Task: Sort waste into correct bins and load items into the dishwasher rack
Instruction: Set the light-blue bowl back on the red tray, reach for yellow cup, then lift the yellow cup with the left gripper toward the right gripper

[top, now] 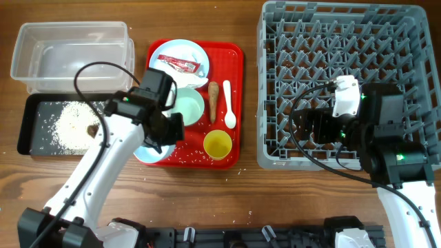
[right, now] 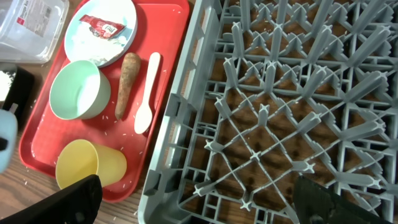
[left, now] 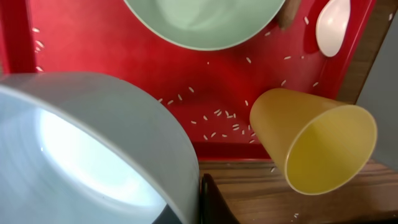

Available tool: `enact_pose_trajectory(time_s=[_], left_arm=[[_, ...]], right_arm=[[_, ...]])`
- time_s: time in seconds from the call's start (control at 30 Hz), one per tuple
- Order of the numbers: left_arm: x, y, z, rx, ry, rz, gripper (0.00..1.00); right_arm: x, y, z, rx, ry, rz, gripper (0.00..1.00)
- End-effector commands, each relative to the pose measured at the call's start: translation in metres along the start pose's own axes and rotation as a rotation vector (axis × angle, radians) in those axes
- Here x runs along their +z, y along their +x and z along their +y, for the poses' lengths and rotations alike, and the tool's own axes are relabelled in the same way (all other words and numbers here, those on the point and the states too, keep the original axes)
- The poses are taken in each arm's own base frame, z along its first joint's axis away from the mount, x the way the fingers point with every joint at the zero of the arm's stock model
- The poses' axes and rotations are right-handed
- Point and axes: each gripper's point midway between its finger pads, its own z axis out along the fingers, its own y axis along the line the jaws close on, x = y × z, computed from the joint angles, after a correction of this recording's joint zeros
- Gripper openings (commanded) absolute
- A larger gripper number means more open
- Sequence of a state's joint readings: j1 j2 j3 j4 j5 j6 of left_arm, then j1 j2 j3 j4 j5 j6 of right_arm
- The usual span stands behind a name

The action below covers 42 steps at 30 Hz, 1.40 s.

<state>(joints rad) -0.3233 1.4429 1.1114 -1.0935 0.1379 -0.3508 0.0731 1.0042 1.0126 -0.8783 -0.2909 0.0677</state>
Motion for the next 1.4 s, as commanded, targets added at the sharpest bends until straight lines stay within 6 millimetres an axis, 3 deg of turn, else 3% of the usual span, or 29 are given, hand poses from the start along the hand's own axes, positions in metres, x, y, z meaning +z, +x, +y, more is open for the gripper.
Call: enact_pose_trajectory(time_s=[0.0,0.17,0.27,0.37,0.4,0.43,0.53,0.7,0.83,1.13,1.27,1.37], left_arm=[[0.019,0.010,0.011,-0.036,-0.064,0.015,0.04],[0.052,0.010,0.027,-0.032,-0.104,-0.035,0.04],[0.059,0.000,0.023,-0.018,-0.077,-0.092,0.06],[0.059,-0.002,0.017,-0.002,-0.069,-0.103,0.17],[0.059,-0.007,0.011,0.013,-0.054,-0.128,0.34],[0.059,-0.010,0.006,0.025,-0.042,-0.146,0.40],[0.053,-0.017,-0.005,0.045,-0.013,-0.168,0.49],[0.027,-0.023,-0.053,0.236,0.199,-0.155,0.55],[0.026,-0.023,-0.059,0.330,0.222,-0.167,0.59],[0.061,0.007,-0.080,0.515,0.193,-0.049,0.52],[0.070,0.005,-0.073,0.489,0.164,-0.030,0.24],[0.068,-0.003,-0.070,0.378,0.169,-0.039,0.04]], right_arm=[[-0.002,-0.005,0.001,0.007,0.000,-0.014,1.00],[-0.002,-0.005,0.001,0.007,0.000,-0.015,1.00],[-0.002,-0.005,0.001,0.008,0.000,-0.012,1.00],[-0.002,-0.005,0.001,0.008,0.000,-0.012,0.99],[-0.002,-0.005,0.001,0.008,0.000,-0.012,1.00],[-0.002,-0.005,0.001,0.006,0.000,-0.012,0.99],[-0.002,-0.008,0.001,0.004,0.000,-0.023,0.99],[-0.002,-0.011,0.001,0.002,-0.002,-0.037,0.99],[-0.002,-0.011,0.001,0.003,-0.002,-0.035,1.00],[0.025,-0.001,-0.007,0.033,0.005,0.065,1.00],[0.027,-0.001,-0.008,0.034,0.005,0.071,1.00],[0.027,-0.004,0.011,0.028,-0.106,0.062,1.00]])
